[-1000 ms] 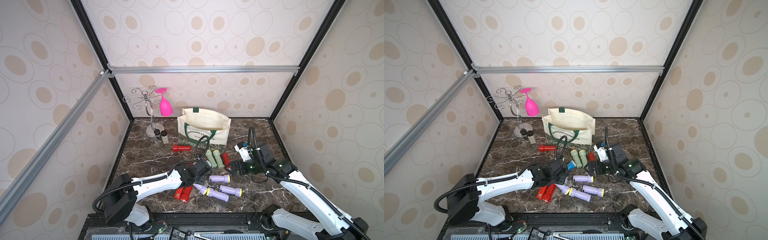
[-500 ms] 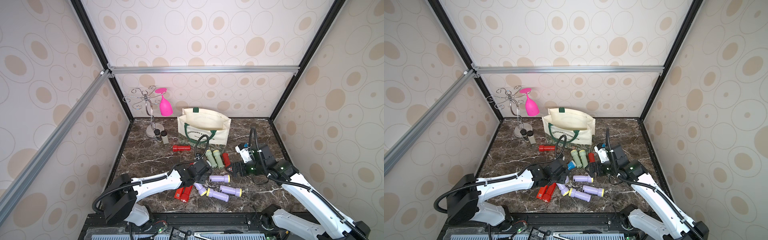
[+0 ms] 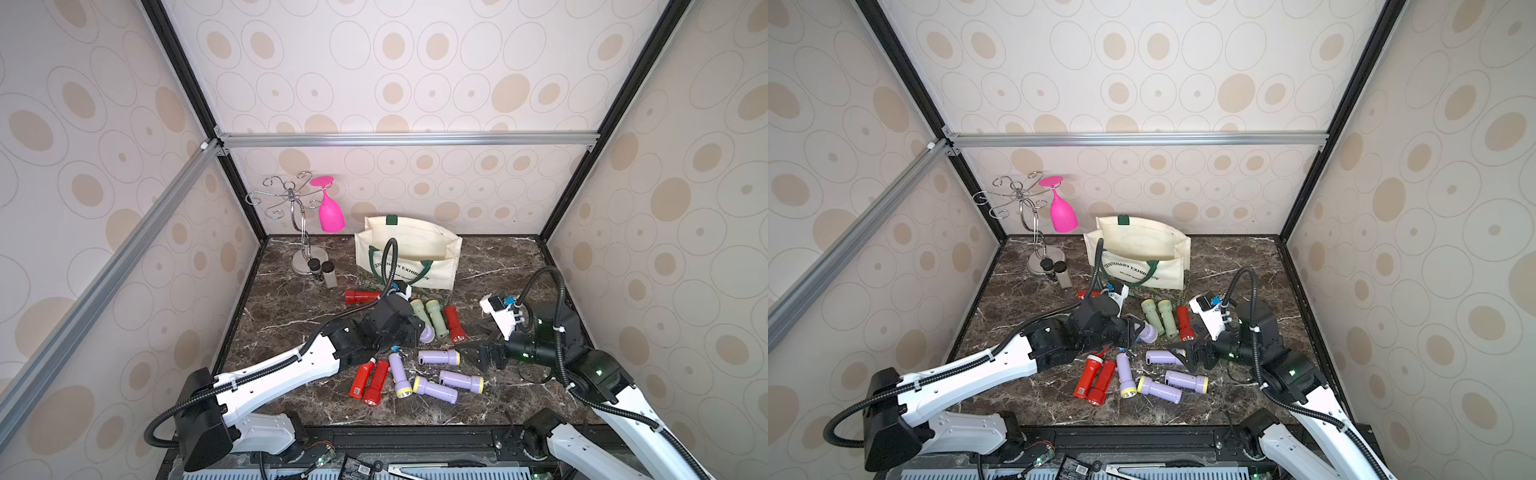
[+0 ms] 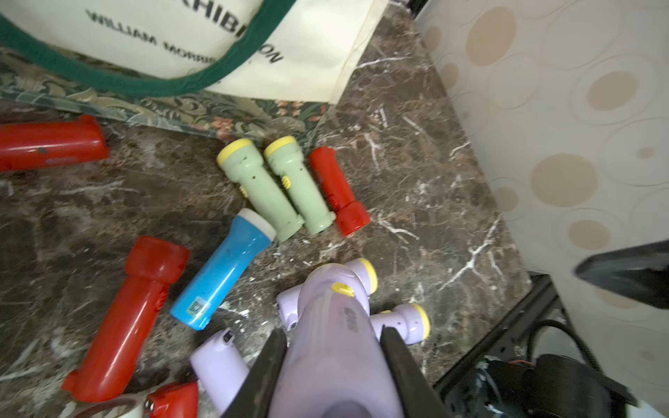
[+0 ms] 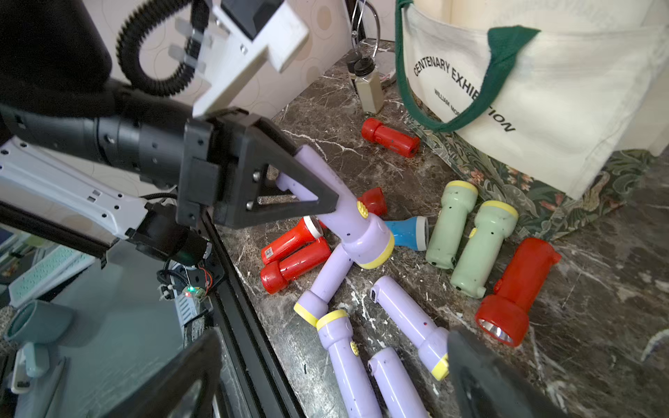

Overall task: Put the flashlights into the tote bags
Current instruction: Pick up the flashlight from the center of the board.

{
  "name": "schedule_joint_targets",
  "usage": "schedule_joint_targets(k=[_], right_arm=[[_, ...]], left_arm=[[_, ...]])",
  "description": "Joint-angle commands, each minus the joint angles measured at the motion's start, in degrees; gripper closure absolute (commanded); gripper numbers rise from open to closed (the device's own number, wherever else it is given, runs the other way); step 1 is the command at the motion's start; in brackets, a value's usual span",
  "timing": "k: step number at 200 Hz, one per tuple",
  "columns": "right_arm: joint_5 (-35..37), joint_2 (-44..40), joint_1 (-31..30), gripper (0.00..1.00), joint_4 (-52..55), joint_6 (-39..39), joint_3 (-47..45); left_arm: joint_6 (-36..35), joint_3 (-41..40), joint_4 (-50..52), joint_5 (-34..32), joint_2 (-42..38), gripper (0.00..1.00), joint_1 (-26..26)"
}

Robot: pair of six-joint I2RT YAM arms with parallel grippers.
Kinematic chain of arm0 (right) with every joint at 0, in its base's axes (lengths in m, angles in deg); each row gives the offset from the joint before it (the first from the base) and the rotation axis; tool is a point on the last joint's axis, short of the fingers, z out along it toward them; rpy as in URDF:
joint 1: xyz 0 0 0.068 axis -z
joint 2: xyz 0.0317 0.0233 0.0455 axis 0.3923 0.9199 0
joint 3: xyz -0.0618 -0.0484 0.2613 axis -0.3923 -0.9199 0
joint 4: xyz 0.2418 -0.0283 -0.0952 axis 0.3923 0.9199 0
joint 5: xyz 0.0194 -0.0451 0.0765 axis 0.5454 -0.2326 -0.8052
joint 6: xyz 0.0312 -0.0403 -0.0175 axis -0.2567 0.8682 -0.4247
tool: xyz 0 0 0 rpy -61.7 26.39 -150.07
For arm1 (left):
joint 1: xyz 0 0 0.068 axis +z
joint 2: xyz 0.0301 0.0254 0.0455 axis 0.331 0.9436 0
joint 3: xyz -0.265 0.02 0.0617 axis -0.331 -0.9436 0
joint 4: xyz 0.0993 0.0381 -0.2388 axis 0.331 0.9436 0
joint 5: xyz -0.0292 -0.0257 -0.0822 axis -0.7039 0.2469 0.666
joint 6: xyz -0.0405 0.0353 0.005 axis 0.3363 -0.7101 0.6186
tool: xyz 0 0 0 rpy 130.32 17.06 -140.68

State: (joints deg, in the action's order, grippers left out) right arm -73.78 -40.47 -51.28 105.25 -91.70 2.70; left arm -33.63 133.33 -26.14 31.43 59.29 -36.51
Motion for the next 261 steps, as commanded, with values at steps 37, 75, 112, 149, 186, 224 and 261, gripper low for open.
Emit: schedule_joint_targets(k=[37, 75, 112, 149, 186, 224, 261], right_arm=[[-1.5, 7.0, -0.2, 0.01, -2.7, 11.7, 4.8], [-3.8, 12.4, -0.7, 0.00, -3.9, 14.5, 7.4], [-2.3, 15.8, -2.7, 0.03, -4.3, 16.1, 8.6], [1.3, 18.8, -6.1, 0.04, -4.2, 17.0, 9.5], [8.2, 21.4, -9.0, 0.13, -5.1, 18.0, 10.2], [11.5, 21.5, -9.6, 0.35, -6.0, 19.0, 10.0], [12.6, 21.6, -9.6, 0.46, -6.3, 19.5, 9.6]], left_arm=[[2.1, 5.1, -2.1, 13.2, -2.8, 1.00, 4.7], [1.7, 6.6, -0.7, 18.0, -1.6, 1.00, 5.6], [3.1, 6.4, -2.4, 21.5, -1.2, 1.00, 6.2], [3.6, 6.2, -4.2, 24.2, -0.1, 1.00, 6.4], [4.3, 6.0, -5.2, 26.4, 1.0, 1.00, 6.6], [5.0, 5.6, -6.2, 26.8, 1.2, 1.00, 6.8], [5.6, 4.7, -7.2, 27.2, 0.9, 1.00, 6.9]])
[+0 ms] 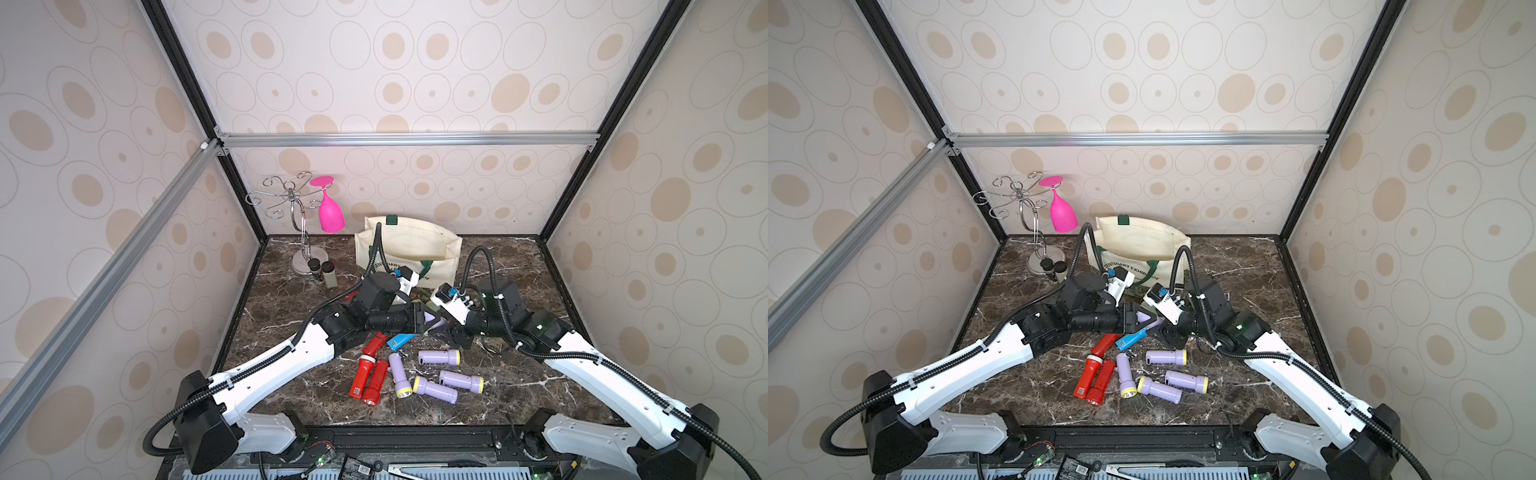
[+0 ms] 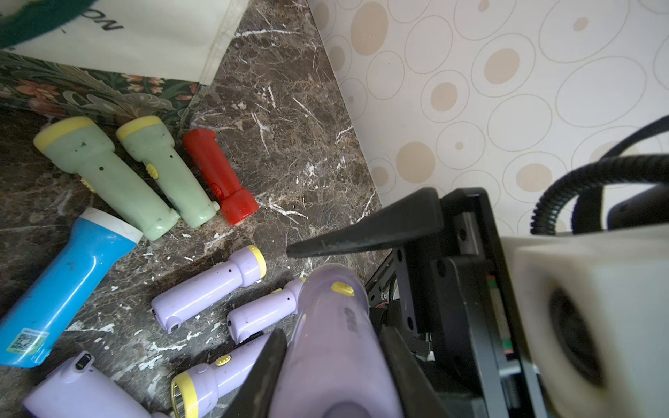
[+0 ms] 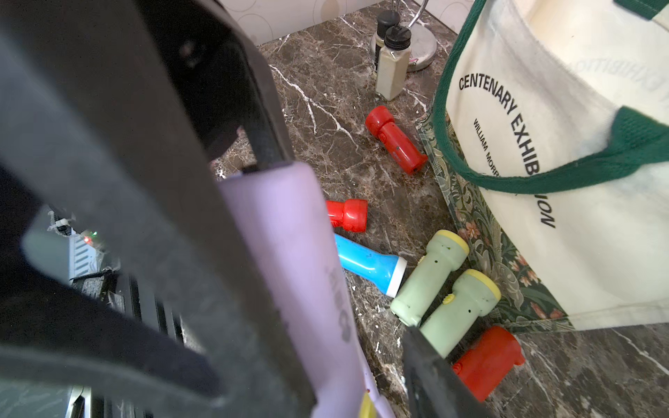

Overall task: Put the flashlights into the tote bags
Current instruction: Pick up the flashlight from the center of the board.

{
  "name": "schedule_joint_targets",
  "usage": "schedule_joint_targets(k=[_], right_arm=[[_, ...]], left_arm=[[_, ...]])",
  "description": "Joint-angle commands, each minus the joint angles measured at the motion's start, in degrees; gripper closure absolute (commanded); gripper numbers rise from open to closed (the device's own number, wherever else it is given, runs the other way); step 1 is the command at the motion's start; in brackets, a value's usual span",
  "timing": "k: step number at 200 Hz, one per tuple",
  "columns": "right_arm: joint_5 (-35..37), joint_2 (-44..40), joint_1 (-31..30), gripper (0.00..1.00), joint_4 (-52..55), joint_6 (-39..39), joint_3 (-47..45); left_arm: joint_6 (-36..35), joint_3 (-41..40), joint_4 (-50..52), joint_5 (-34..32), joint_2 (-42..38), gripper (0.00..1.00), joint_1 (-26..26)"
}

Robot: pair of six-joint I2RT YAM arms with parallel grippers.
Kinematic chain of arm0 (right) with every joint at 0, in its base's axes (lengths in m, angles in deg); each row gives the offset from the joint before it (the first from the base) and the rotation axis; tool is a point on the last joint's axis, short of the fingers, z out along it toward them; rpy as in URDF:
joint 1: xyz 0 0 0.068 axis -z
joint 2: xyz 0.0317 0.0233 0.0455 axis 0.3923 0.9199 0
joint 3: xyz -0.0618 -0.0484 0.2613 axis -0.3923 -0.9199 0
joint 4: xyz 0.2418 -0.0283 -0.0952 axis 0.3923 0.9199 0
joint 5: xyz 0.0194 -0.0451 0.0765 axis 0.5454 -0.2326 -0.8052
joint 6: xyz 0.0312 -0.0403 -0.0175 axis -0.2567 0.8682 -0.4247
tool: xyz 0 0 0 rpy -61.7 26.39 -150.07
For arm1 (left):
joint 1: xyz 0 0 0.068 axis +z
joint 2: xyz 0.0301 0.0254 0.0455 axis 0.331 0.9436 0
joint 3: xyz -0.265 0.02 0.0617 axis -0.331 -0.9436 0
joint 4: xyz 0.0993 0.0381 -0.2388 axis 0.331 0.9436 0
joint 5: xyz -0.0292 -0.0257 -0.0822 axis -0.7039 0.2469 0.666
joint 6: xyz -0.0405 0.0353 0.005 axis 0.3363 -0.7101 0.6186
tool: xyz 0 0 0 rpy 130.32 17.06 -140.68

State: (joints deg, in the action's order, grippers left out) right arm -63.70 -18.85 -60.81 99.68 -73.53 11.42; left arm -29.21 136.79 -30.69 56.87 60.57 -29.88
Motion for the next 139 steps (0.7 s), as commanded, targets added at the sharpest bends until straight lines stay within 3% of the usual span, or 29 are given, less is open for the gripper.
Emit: schedule_joint_targets(k=[1, 50, 62, 75, 85, 93, 114, 139], right_arm=[[2.5, -0.1, -0.1, 0.47, -0.8, 1.4, 0.9], [1.4, -0.8, -0.2, 0.82, -1.2, 1.3, 0.6], [1.7, -1.3, -0.2, 0.90, -1.2, 1.0, 0.3], [3.3, -2.1, -0.2, 1.00, -1.6, -0.3, -0.4], [4.8, -2.8, -0.2, 1.00, -2.3, -1.9, -1.1], [5.7, -3.4, -0.2, 1.00, -2.3, -2.6, -1.7], [6.9, -4.3, -0.2, 1.00, -0.7, -4.5, -2.0], [10.5, -5.0, 0.0, 1.00, 1.7, -8.0, -1.5]], left_arm=[[1.2, 1.2, -2.7, 1.8, -0.3, 1.00, 0.3], [1.9, 0.4, -3.7, 1.7, -0.3, 1.00, 0.5], [2.6, -0.2, -4.7, 0.9, -0.9, 0.84, 0.7], [3.4, -1.0, -6.2, -0.1, -1.7, 0.52, 1.1], [3.9, -1.5, -6.8, -1.6, -2.5, 0.28, 1.4], [4.5, -2.3, -7.5, -2.7, -3.4, 0.16, 1.7], [6.6, -5.9, -10.7, -4.5, -6.7, 0.00, 3.2], [6.8, -8.6, -11.0, -7.5, -9.9, 0.00, 4.0]])
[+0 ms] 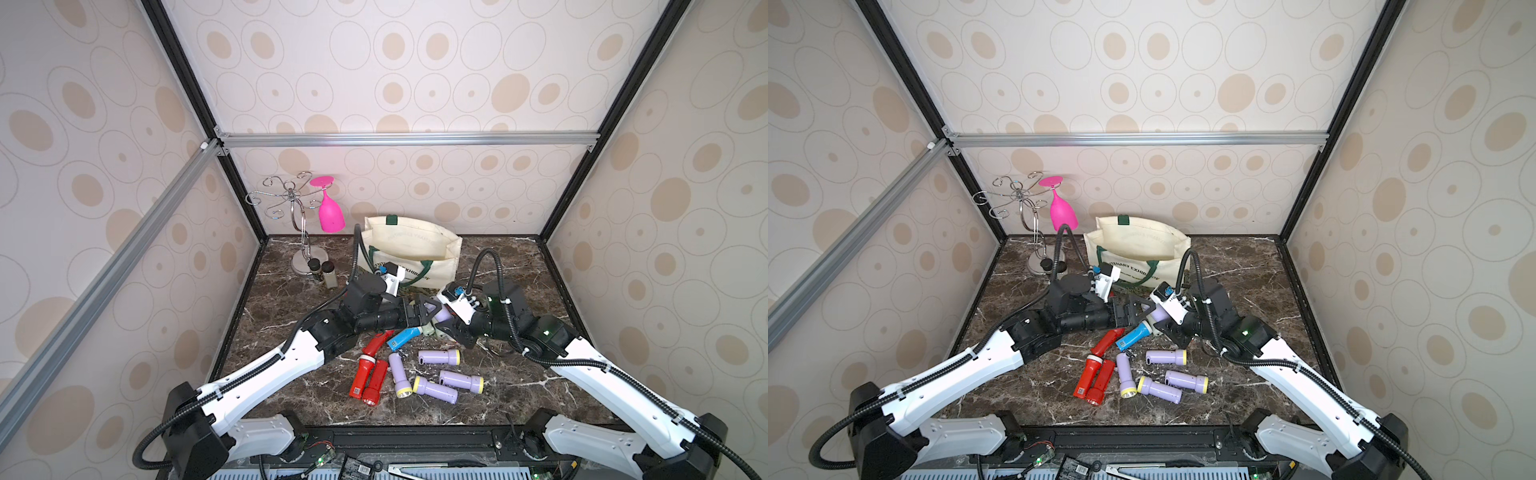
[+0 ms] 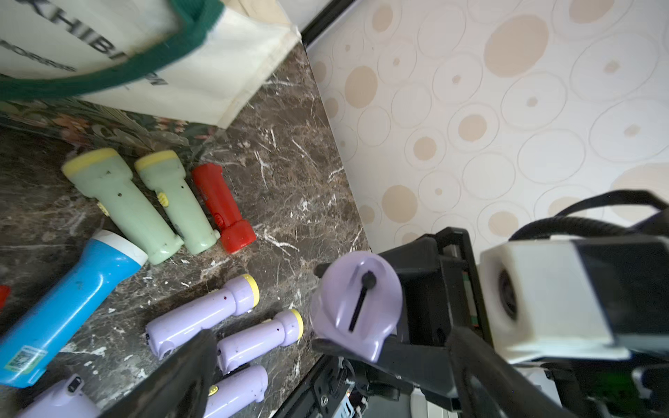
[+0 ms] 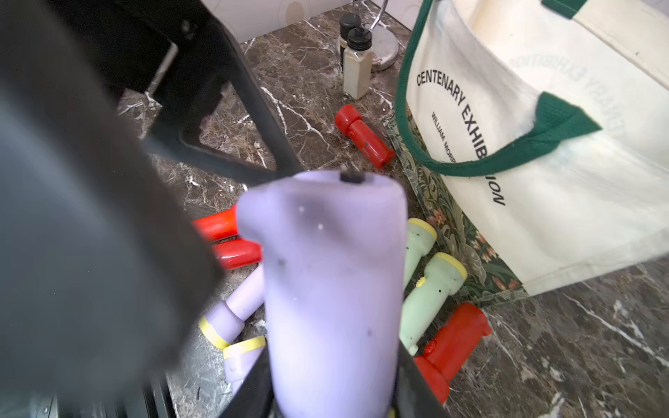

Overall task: Put the flashlights into the tote bags
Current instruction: Pick up the flashlight from the center of the board, then place the flashlight in the canvas bag.

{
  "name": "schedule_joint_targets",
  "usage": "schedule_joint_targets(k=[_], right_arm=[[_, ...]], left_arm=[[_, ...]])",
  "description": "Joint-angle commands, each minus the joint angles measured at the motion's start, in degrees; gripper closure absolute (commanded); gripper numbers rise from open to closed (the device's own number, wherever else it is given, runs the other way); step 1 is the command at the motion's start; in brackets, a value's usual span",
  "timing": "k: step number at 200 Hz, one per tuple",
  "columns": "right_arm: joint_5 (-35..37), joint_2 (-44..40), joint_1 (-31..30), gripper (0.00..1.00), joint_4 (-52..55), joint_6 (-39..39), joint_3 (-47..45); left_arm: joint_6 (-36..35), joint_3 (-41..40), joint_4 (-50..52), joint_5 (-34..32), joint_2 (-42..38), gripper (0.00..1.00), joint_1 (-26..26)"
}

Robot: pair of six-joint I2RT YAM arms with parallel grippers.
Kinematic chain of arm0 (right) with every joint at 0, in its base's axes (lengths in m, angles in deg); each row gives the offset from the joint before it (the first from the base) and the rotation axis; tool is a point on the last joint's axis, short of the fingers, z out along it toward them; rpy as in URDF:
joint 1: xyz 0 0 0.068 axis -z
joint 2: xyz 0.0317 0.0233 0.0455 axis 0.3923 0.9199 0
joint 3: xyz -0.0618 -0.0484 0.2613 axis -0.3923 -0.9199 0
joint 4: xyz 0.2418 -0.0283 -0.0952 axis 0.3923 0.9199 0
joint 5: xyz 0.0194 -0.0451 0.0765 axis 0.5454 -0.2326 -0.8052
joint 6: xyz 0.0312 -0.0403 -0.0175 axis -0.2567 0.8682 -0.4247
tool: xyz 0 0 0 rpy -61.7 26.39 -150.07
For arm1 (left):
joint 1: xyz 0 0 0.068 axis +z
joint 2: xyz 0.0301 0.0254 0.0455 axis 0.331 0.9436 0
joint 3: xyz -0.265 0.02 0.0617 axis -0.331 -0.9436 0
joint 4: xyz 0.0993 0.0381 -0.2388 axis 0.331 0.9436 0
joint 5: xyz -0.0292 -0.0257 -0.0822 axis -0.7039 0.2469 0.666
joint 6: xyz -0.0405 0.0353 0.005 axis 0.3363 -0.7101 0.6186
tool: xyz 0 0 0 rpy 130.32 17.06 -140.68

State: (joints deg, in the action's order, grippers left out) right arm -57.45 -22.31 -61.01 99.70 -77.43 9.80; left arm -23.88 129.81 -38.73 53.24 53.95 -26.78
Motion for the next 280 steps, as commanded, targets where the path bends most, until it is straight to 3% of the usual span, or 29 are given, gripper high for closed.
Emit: schedule_joint_targets(k=[1, 39, 92, 147, 229, 280], right_arm=[[4.4, -1.5, 0.2, 1.00, 1.8, -4.3, 0.3], [9.9, 4.0, 0.4, 1.00, 10.7, -9.7, 9.9], [18.8, 18.8, 0.4, 1.00, 23.2, -11.1, 31.5], [25.0, 37.1, 1.3, 1.00, 32.4, -10.5, 55.2], [27.9, 64.3, 3.1, 1.00, 45.8, -10.4, 94.8], [27.4, 67.3, 4.7, 1.00, 40.3, -11.6, 92.9]], left_arm=[[1.5, -1.7, -2.8, -4.0, -3.4, 0.00, 1.0], [-1.0, -4.5, 1.7, -9.6, -6.2, 0.00, 1.1], [-3.5, -7.7, 5.6, -15.5, -7.8, 0.01, 1.2], [-5.6, -8.7, 8.7, -14.6, -8.5, 0.01, 1.3], [-9.5, -9.0, 10.7, -12.2, -9.0, 0.01, 1.4], [-10.2, -9.9, 12.3, -13.0, -9.1, 0.01, 1.5]])
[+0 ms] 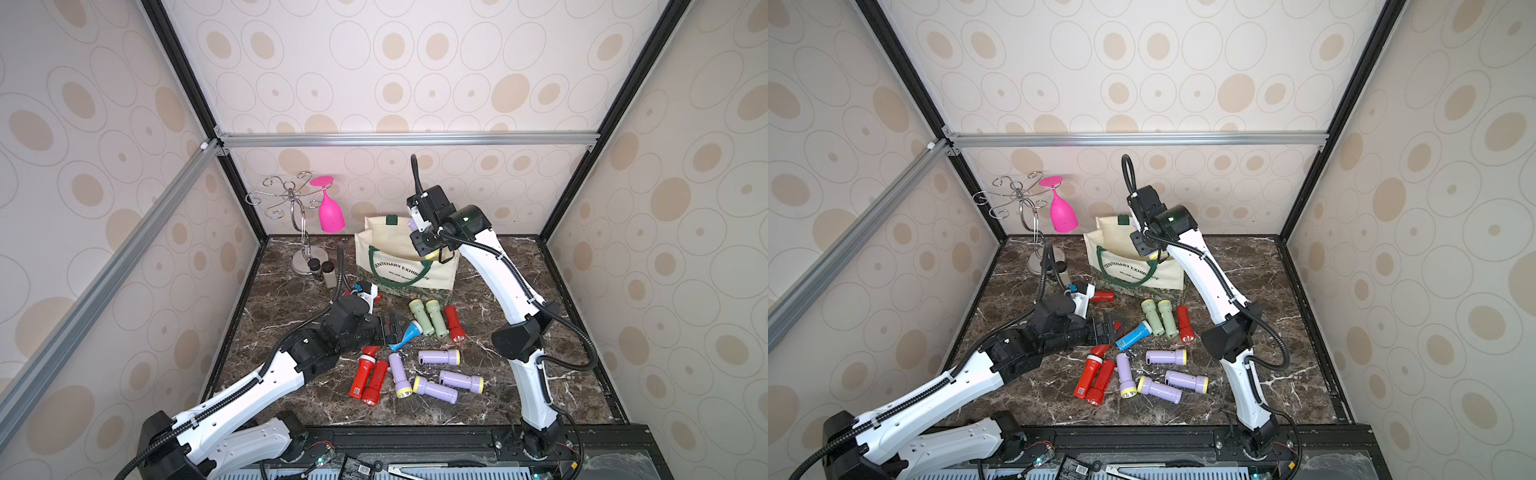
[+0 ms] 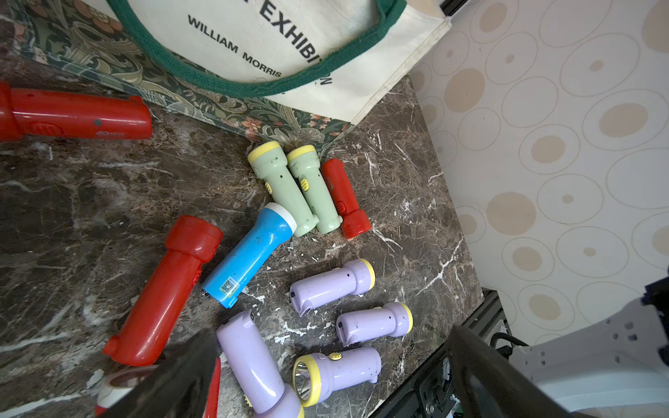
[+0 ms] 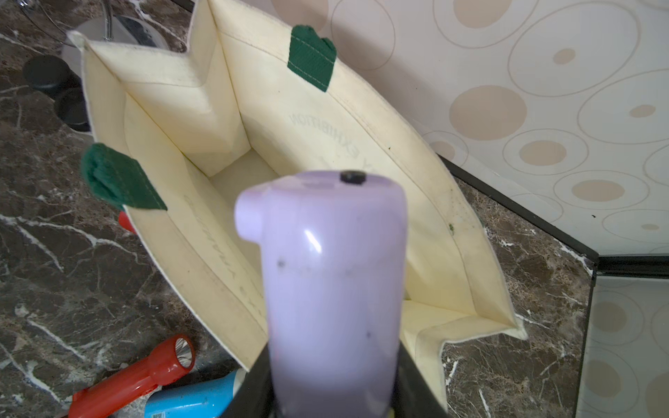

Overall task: Put the flashlights into the tote bags
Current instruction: Place the flashlight in the canvas bag.

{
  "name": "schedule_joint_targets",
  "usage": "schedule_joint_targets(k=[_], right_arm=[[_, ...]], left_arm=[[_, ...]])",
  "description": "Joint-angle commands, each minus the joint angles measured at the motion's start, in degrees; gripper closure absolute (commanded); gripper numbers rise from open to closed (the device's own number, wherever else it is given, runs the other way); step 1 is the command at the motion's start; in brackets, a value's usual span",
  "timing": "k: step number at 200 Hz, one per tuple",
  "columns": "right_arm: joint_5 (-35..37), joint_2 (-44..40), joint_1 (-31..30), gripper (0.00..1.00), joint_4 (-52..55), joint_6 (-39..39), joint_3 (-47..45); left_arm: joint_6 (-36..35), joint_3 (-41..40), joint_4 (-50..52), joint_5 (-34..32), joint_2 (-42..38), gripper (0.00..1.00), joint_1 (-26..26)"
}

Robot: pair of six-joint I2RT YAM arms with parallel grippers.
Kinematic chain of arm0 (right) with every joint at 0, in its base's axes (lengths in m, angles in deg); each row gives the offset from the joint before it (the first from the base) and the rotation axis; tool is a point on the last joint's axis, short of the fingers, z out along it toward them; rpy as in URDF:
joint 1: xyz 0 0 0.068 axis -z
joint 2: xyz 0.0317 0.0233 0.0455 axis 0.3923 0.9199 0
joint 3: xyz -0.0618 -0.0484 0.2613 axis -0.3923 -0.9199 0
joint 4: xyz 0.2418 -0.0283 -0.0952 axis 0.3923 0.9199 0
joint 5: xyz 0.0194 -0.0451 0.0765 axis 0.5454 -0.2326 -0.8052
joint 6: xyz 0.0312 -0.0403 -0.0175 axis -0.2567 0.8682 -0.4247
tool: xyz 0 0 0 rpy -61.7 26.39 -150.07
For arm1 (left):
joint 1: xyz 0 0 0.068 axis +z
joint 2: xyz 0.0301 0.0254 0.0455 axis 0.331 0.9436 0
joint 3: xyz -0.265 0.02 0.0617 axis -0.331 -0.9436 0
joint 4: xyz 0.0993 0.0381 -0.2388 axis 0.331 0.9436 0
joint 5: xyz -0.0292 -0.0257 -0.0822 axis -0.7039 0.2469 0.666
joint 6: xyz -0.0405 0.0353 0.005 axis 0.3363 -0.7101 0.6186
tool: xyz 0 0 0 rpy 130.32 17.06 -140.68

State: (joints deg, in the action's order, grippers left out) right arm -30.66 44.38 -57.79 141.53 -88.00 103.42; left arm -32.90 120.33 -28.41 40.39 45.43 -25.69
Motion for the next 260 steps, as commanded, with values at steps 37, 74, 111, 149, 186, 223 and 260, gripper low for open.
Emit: schedule_joint_targets(k=[37, 74, 111, 149, 186, 223, 260], right_arm=[[-0.3, 4.1, 2.4, 1.00, -4.9, -2.5, -0.3], [-0.3, 8.0, 2.5, 1.00, -5.7, -3.2, 2.3], [-0.7, 11.2, 2.8, 1.00, -6.6, -2.9, 0.8], [-4.4, 14.0, 3.5, 0.99, -5.3, -3.5, 0.8], [-7.8, 15.7, 4.6, 0.89, -2.1, -4.0, 1.4], [-9.8, 15.5, 5.3, 0.71, -1.6, -4.8, 1.2], [-10.9, 15.4, 5.3, 0.58, -0.6, -4.7, 1.2]], left_arm=[[-1.0, -2.4, 3.4, -0.8, -2.2, 0.01, 0.6], [-0.3, -4.3, 4.7, -1.2, -4.6, 0.01, 0.7], [-0.6, -3.9, 5.7, -1.7, -4.6, 0.01, 1.0], [-0.7, -3.3, 5.6, -2.6, -4.4, 0.02, 1.2], [-0.6, -4.0, 6.8, -3.2, -4.4, 0.02, 1.1], [-0.4, -6.0, 6.9, -3.7, -5.2, 0.02, 1.3], [-0.4, -8.2, 6.1, -4.6, -4.9, 0.03, 1.4]])
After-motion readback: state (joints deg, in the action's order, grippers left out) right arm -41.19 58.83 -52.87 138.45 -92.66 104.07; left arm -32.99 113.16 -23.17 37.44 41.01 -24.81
